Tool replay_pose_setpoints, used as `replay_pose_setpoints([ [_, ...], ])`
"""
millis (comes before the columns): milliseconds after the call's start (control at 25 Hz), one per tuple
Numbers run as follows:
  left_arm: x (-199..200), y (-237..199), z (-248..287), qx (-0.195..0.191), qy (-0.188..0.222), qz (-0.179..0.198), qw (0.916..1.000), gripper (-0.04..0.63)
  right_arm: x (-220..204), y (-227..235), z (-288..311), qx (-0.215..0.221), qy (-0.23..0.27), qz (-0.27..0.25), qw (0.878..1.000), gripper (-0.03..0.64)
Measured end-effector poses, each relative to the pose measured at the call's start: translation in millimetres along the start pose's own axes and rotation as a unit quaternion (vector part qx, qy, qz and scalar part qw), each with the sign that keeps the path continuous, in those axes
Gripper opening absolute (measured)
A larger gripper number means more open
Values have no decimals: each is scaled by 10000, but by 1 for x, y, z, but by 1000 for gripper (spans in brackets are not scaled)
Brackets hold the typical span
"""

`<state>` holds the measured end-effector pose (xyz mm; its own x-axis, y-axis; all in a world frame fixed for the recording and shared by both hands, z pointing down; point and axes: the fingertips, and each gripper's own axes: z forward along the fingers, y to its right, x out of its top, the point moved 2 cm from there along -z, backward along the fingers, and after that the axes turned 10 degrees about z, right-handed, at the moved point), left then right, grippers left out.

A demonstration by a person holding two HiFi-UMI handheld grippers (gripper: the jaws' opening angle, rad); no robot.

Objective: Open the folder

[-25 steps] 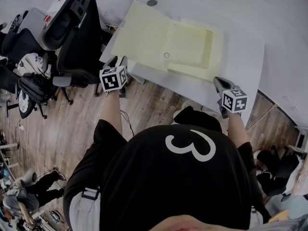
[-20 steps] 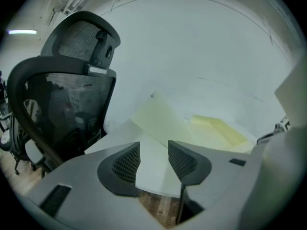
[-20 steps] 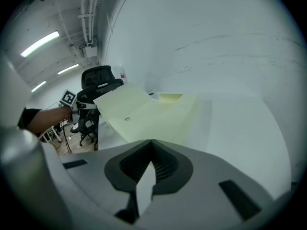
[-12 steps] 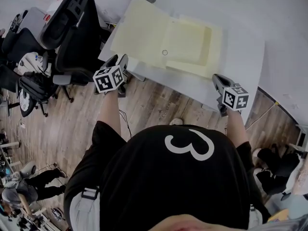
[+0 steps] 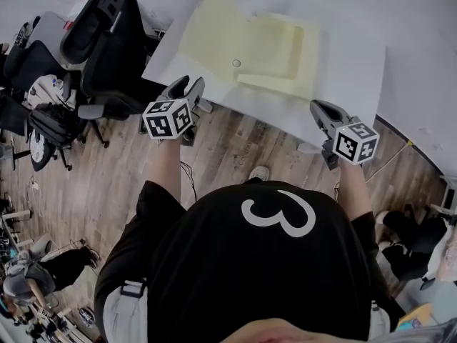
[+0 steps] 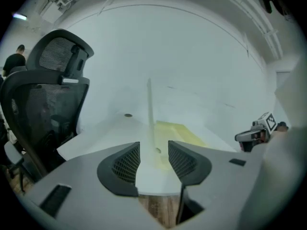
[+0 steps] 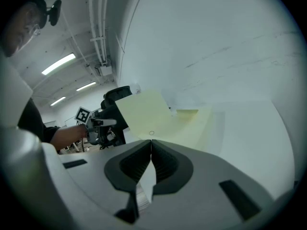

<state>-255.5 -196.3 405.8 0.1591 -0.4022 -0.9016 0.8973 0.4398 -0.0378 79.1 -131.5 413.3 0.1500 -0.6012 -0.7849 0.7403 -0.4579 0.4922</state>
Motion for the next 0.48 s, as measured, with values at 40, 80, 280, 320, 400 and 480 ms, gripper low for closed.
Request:
replay_pose_setpoints([
  [40,0,17,-6,-174,15,54,9998,173,-1,-8,-7,94,10,-39,9999,25],
  [80,0,35,-13,-347,24,128,9993,173,-1,-16,-15,164,31,-95,9998,25],
  [280,17,125,-59,-1298,338,364,9903,173,3,-63,-60,564,325,-279,9975,25],
  [320,21,143,-71,-1467,426,413,9874,172,2,-72,-71,642,383,-312,9967,25],
  [400,30,176,-95,-1750,604,475,9816,172,-1,-91,-92,777,494,-402,9949,25],
  [480,35,206,-117,-1990,719,370,9767,172,-3,-108,-114,896,636,-477,9928,25],
])
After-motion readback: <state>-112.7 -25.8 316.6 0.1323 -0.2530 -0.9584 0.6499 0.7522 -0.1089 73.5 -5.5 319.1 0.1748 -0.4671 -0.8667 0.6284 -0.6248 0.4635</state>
